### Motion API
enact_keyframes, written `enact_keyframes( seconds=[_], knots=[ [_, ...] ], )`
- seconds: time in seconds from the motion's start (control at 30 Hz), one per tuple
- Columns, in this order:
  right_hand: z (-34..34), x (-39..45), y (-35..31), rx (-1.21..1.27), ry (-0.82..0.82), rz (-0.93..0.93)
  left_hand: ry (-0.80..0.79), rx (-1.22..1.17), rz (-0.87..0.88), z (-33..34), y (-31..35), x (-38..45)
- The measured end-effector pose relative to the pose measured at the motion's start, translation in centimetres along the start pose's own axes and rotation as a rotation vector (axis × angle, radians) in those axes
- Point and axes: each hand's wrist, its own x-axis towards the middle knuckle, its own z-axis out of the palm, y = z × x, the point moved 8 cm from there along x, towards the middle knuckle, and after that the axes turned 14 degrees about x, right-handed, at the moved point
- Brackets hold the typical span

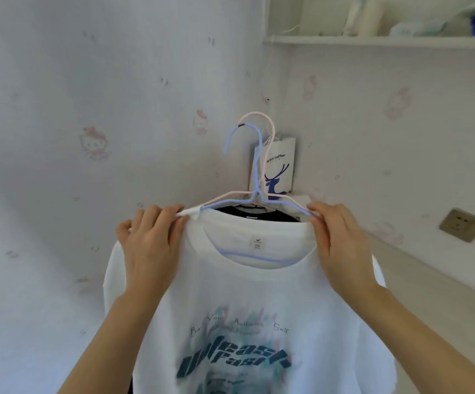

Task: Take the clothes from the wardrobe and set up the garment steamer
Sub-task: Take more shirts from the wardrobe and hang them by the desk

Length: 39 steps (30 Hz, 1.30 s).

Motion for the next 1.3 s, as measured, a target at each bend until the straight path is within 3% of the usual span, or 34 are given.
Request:
enact_keyframes(
  seconds=[0.57,0.83,1.3],
  knots=[
    [9.3,16.7,14.2,-0.057,-0.015,0.098,-0.112,-0.099,0.046,20.3,2.8,16.2],
    [18.6,16.6,25.8,-0.036,-0.264,0.273,-0.505,-0.144,-0.038,36.7,2.5,14.4],
    [33.8,7.3,42.4,-0.099,-0.572,0.563,-0.922,0.006,-0.035,55.3,0.3,3.2]
  ],
)
